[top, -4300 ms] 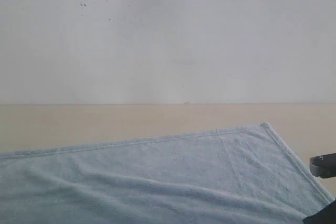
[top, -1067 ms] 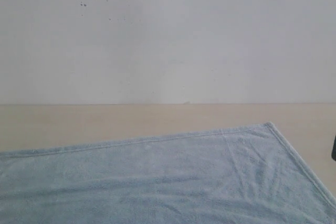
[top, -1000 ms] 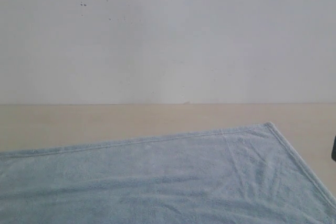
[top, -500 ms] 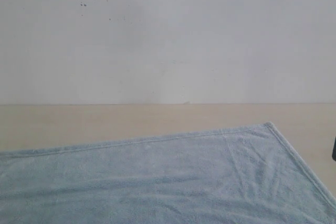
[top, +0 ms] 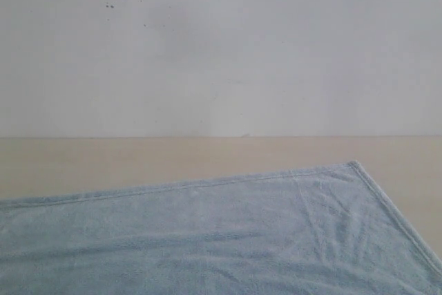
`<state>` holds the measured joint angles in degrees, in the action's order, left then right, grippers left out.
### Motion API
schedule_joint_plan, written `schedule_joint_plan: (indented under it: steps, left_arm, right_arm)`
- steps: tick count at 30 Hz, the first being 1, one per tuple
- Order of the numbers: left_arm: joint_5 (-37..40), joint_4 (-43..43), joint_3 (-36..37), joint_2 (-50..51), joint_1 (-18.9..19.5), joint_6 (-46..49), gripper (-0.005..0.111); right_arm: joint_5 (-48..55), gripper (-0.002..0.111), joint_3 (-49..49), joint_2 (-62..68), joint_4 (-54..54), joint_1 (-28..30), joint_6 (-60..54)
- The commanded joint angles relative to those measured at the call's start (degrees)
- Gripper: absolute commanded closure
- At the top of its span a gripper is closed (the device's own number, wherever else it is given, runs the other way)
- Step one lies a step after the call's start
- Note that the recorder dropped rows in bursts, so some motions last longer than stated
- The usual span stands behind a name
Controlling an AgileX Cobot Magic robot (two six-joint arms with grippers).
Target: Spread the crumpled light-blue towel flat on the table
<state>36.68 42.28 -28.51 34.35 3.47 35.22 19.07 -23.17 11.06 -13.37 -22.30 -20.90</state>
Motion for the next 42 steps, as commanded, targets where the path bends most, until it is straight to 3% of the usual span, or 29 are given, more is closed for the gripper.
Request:
schedule_joint_plan:
  steps: [1,8,18,24,28,42]
  left_arm:
    - [-0.2,0.4,0.2,-0.2,-0.2,0.2,0.103]
    - [-0.3,0.4,0.2,-0.2,-0.2,0.2,0.103]
    - [-0.9,0.4,0.2,-0.2,-0.1,0.5,0.103]
    - [-0.9,0.4,0.2,-0.2,-0.1,0.5,0.103]
    - [-0.9,0.4,0.2,-0.2,-0.1,0.5,0.103]
    - [-0.9,0.4,0.2,-0.2,-0.1,0.5,0.103]
  right_arm:
    - [-7.9,0.108,8.0,-7.0,4.1,-0.2,6.8]
    - [-6.6,0.108,15.9,-11.1,3.5,-0.2,12.2]
    - [-5.7,0.108,16.5,-11.1,7.9,-0.2,15.8]
    - [-9.6,0.108,19.5,-11.1,20.2,-0.2,32.7]
    - [-14.0,0.108,23.2,-11.1,20.2,-0.2,32.9]
    - [-10.9,0.108,23.2,-11.1,20.6,-0.2,23.8]
